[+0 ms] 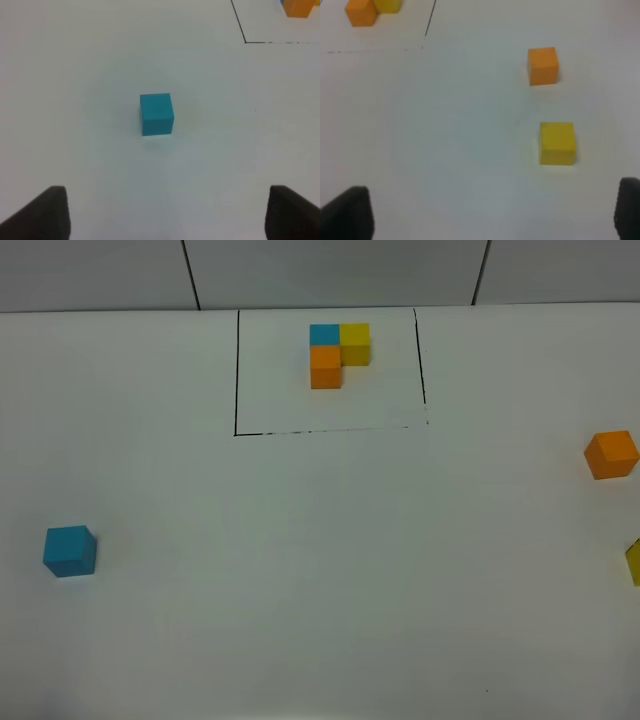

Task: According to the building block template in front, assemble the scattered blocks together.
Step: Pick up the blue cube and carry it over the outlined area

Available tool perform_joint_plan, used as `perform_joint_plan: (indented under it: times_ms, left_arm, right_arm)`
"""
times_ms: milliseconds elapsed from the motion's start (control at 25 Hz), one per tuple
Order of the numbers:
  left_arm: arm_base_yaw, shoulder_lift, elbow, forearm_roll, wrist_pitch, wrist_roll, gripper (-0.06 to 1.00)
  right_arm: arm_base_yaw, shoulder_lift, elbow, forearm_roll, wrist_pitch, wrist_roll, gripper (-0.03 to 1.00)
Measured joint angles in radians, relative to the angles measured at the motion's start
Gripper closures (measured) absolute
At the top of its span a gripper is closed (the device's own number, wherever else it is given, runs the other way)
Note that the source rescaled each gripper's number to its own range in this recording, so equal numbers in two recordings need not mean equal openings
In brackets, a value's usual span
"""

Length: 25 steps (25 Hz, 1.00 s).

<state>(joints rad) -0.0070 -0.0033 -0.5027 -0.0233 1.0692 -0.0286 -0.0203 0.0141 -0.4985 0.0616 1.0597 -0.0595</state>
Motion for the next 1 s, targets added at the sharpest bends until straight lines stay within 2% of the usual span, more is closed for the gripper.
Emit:
perform_joint_plan:
  times_ms: [1000]
  left_arm:
    - [0.0,0.0,0.0,0.0,0.0,-0.001,0.26]
  right_arm:
    - [0.0,0.0,0.0,0.002,0.0,0.004,0.1]
